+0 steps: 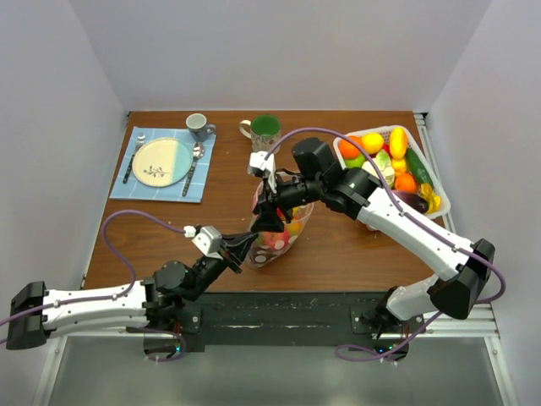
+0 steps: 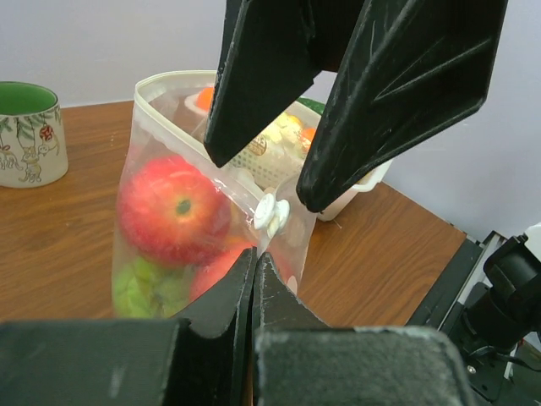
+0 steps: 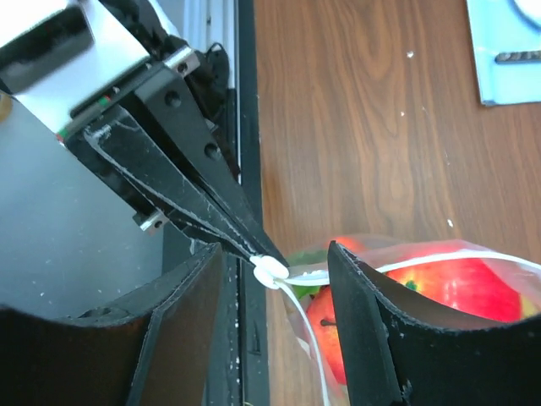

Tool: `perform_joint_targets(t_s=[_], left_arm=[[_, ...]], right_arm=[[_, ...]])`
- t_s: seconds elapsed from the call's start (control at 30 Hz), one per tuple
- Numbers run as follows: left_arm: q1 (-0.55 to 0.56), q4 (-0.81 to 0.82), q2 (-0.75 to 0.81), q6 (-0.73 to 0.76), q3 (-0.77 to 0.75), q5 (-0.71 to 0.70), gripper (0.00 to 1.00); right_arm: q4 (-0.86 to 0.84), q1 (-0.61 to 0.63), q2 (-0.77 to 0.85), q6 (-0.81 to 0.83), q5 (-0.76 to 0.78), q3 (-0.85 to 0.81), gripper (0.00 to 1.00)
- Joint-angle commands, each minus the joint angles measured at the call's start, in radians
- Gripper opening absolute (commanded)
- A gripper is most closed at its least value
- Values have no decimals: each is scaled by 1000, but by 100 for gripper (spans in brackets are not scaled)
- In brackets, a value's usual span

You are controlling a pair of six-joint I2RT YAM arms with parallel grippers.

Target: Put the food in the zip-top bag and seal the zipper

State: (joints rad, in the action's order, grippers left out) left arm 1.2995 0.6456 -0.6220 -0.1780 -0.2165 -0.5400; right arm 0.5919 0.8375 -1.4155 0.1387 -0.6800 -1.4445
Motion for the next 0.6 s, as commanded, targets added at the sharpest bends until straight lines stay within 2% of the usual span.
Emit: perform_joint_targets(t_s=[0.0, 0.03, 0.07, 0.17, 0.23, 0.3, 0.43, 0.5, 0.57], left_arm=[[-23, -15, 15, -48, -27, 44, 0], [-23, -15, 12, -48, -30, 46, 0], [-23, -15, -2, -51, -34, 48, 0], [-23, 8, -53, -51, -41, 46, 0], [-23, 41, -91, -48, -53, 40, 0], [-23, 112, -151, -41, -57, 49, 0], [-16, 215, -245, -26, -84, 69, 0], [4, 259, -300, -9, -109, 72, 0], [23, 273, -355, 9, -132, 77, 0]], right_arm=[[11, 9, 12, -112, 140, -85, 56], [17, 12, 18, -172, 205, -100, 56], [37, 12, 24, -219, 350, -143, 56], [117, 12, 35, -451, 556, -197, 57], [224, 12, 27, -568, 571, -224, 57], [262, 14, 80, -685, 596, -177, 49], [279, 14, 218, -875, 636, -2, 47], [377, 15, 248, -945, 667, -5, 47], [394, 14, 300, -1005, 651, 22, 44]])
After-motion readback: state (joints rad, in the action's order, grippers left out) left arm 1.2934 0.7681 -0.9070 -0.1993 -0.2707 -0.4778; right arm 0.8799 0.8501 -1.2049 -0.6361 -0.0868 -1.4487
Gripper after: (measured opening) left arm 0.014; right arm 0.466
